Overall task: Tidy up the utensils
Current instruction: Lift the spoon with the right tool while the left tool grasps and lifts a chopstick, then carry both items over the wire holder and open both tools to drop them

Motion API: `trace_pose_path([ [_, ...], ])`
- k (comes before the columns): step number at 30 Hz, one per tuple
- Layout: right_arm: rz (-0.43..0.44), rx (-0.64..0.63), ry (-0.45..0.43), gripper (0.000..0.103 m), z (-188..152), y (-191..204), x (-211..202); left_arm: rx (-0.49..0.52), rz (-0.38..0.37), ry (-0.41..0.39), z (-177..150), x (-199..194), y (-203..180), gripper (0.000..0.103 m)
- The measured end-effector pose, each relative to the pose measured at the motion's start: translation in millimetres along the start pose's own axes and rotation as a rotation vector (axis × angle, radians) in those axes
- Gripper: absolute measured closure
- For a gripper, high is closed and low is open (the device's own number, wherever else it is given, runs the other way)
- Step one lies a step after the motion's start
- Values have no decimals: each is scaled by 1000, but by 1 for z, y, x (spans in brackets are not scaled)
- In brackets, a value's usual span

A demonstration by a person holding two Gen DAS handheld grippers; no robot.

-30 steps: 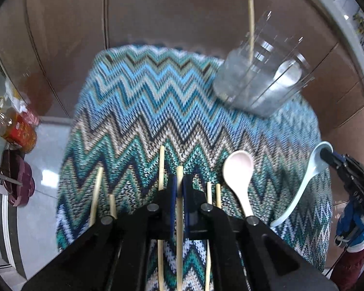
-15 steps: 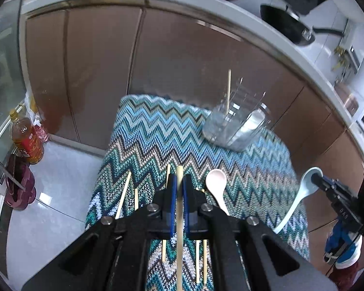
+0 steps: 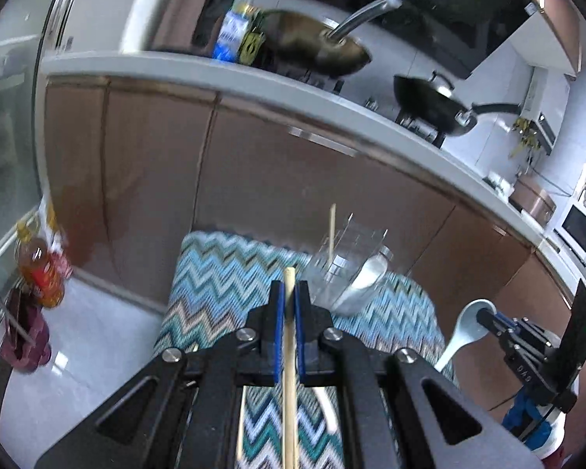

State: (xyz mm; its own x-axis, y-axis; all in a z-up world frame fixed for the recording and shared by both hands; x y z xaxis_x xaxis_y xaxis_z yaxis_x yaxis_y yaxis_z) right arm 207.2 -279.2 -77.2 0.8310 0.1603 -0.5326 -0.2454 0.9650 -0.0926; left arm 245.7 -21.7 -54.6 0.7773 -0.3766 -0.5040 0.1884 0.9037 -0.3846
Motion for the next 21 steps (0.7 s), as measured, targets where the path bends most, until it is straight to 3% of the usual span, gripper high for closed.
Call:
trace_pose_path([
  [11, -192, 4, -161, 96, 76, -45, 33, -42, -104, -292, 110, 33, -70, 98],
  [15, -251, 12, -202, 96, 94, -63, 56, -70, -110, -371, 132, 63, -86, 98],
  [21, -302, 7, -215, 96, 95, -73, 101, -86, -65, -440, 135, 129, -97, 98],
])
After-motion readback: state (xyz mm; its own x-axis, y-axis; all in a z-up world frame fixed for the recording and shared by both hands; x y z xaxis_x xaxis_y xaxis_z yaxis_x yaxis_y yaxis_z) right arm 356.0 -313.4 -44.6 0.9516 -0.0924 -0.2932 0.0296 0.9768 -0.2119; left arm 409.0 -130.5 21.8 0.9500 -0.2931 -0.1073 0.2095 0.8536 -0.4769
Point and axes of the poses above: each gripper's, at about its wrist camera, not at the fingertips, and x roughly the way its jaws point, y to its left, z to its top, the point moved 7 cm from there along x, roughly the way its jaws point, and after that the axes turned 4 degrees about -x, right-handed, at the moved point
